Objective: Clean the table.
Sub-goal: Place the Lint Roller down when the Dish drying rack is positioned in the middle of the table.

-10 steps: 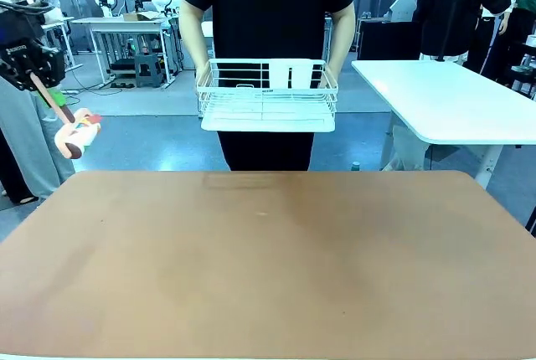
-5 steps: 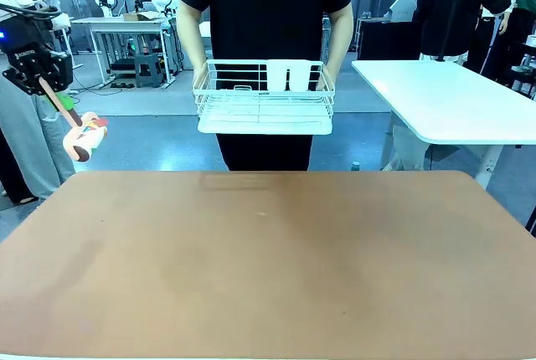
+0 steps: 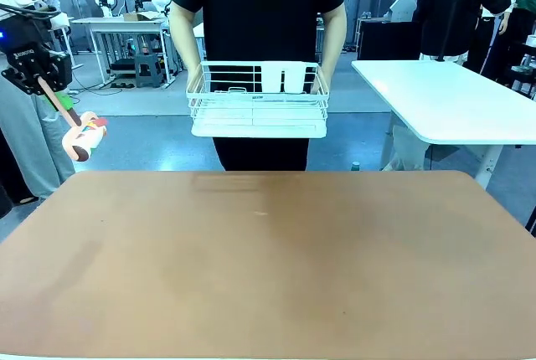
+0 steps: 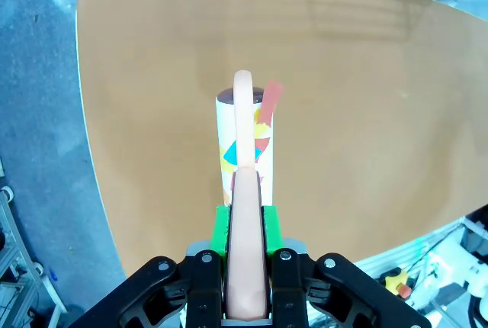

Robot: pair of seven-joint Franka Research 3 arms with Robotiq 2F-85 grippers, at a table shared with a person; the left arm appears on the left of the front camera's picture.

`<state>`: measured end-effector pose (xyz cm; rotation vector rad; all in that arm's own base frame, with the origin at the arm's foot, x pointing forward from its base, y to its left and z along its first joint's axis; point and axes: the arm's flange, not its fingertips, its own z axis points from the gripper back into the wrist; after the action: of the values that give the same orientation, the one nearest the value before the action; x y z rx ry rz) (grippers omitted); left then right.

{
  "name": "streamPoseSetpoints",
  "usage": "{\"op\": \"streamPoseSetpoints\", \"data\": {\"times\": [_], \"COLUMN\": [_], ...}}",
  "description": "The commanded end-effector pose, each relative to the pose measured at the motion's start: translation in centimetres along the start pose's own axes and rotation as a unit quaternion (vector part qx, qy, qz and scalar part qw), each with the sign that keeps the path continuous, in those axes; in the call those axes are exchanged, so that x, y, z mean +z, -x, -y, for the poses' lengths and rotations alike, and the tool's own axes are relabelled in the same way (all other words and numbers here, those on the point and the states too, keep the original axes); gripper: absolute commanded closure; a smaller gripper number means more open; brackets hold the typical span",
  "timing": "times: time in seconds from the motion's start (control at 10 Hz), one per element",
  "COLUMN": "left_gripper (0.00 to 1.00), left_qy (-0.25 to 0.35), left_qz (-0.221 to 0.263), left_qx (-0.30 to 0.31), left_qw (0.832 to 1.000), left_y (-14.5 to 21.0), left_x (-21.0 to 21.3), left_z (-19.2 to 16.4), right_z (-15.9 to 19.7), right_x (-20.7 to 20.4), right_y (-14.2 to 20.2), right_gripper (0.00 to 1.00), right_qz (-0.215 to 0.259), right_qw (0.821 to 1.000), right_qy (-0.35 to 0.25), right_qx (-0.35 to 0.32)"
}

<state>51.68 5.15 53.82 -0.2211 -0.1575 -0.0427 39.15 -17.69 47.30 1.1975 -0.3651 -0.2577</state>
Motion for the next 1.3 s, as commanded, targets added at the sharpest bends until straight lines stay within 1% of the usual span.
{"op": "streamPoseSetpoints", "data": {"times": [0.0, 1.2], "left_gripper": [0.79, 0.79], "left_qy": [-0.006, -0.006], "left_qz": [0.0, 0.0], "left_qx": [-0.002, -0.002], "left_qw": [1.0, 1.0], "left_y": [0.23, 0.23], "left_x": [0.52, 0.52], "left_z": [-0.07, -0.07], "right_z": [-0.22, -0.22], "right_x": [0.05, 0.05], "right_y": [0.05, 0.05], "right_gripper": [0.0, 0.0], "right_qz": [-0.002, -0.002], "right_qw": [1.0, 1.0], "right_qy": [-0.005, -0.005], "right_qx": [0.004, 0.004]}}
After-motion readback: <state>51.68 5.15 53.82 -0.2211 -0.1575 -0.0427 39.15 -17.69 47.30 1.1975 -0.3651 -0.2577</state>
